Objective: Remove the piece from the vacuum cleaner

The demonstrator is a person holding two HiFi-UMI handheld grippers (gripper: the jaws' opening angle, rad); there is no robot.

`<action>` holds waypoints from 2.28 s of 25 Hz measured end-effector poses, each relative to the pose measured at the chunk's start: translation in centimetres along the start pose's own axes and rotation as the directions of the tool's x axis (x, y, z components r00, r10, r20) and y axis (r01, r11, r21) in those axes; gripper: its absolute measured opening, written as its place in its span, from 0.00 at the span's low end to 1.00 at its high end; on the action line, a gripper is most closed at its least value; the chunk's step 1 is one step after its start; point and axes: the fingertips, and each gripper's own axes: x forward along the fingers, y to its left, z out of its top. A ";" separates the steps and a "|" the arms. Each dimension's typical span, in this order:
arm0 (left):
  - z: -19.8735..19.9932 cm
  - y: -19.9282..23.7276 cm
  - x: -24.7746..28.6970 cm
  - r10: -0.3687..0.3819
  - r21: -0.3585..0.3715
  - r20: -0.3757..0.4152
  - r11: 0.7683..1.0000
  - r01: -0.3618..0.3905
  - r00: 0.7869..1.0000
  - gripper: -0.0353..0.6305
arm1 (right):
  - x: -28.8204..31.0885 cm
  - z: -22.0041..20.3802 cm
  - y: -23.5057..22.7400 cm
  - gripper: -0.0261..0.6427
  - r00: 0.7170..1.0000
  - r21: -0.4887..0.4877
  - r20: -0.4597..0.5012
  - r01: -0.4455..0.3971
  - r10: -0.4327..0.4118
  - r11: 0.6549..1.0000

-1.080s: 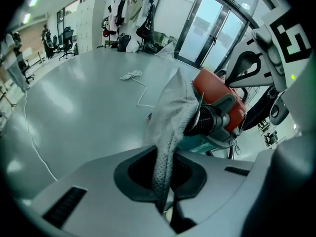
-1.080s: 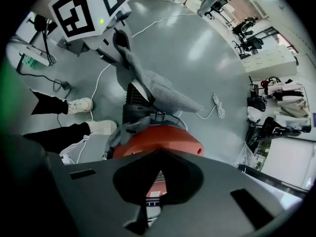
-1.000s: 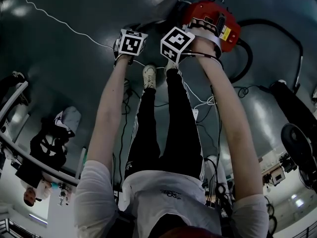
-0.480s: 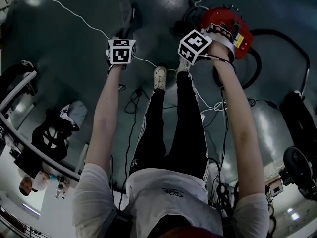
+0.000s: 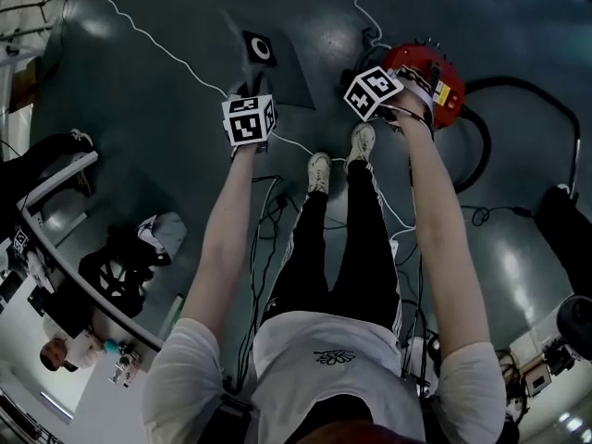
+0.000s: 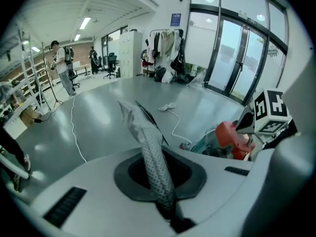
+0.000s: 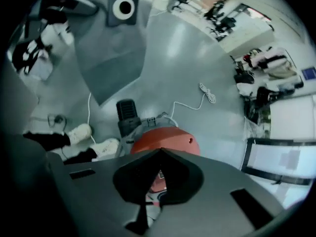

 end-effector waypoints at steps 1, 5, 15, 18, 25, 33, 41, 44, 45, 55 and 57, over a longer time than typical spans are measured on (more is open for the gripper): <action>1.4 -0.6 -1.3 -0.008 -0.002 0.029 1.000 0.008 1.000 0.07 | -1.5 0.5 -0.1 0.03 0.999 0.093 0.047 -0.016 0.012 0.996; 6.5 -3.6 -8.7 -0.037 -0.023 0.137 0.999 0.041 0.990 0.07 | -11.9 2.1 0.4 0.03 0.941 0.428 0.335 -0.187 0.037 0.884; 17.2 -10.3 -31.3 -0.103 -0.033 0.476 0.990 0.135 0.873 0.07 | -41.9 -4.9 -2.9 0.03 0.588 0.684 0.716 -0.483 -0.376 0.546; 19.0 -11.4 -35.2 -0.127 -0.028 0.537 0.985 0.168 0.834 0.07 | -47.1 -7.3 -2.8 0.03 0.494 0.671 0.741 -0.518 -0.455 0.530; 19.9 -12.6 -39.5 -0.180 0.037 0.593 0.980 0.196 0.785 0.07 | -51.3 -9.7 -0.2 0.03 0.432 0.669 0.743 -0.495 -0.511 0.554; 20.8 -16.3 -42.5 -0.209 0.097 0.617 0.977 0.190 0.758 0.08 | -52.2 -12.5 0.3 0.03 0.426 0.662 0.750 -0.474 -0.506 0.581; 20.4 -17.0 -43.2 -0.213 0.119 0.626 0.977 0.177 0.750 0.08 | -52.1 -12.9 0.8 0.03 0.408 0.642 0.767 -0.483 -0.495 0.596; 19.7 -17.1 -42.8 -0.209 0.130 0.612 0.978 0.163 0.763 0.08 | -52.0 -13.0 1.1 0.03 0.404 0.635 0.772 -0.481 -0.490 0.604; 19.6 -17.0 -42.6 -0.205 0.130 0.606 0.979 0.158 0.769 0.07 | -51.9 -12.9 1.1 0.03 0.406 0.634 0.773 -0.481 -0.487 0.606; 18.2 -17.4 -41.3 -0.200 0.139 0.566 0.979 0.147 0.800 0.08 | -50.4 -13.7 0.7 0.03 0.437 0.647 0.762 -0.481 -0.478 0.592; 17.9 -17.6 -41.0 -0.206 0.145 0.559 0.978 0.150 0.803 0.08 | -49.8 -13.9 0.8 0.03 0.447 0.650 0.759 -0.485 -0.473 0.585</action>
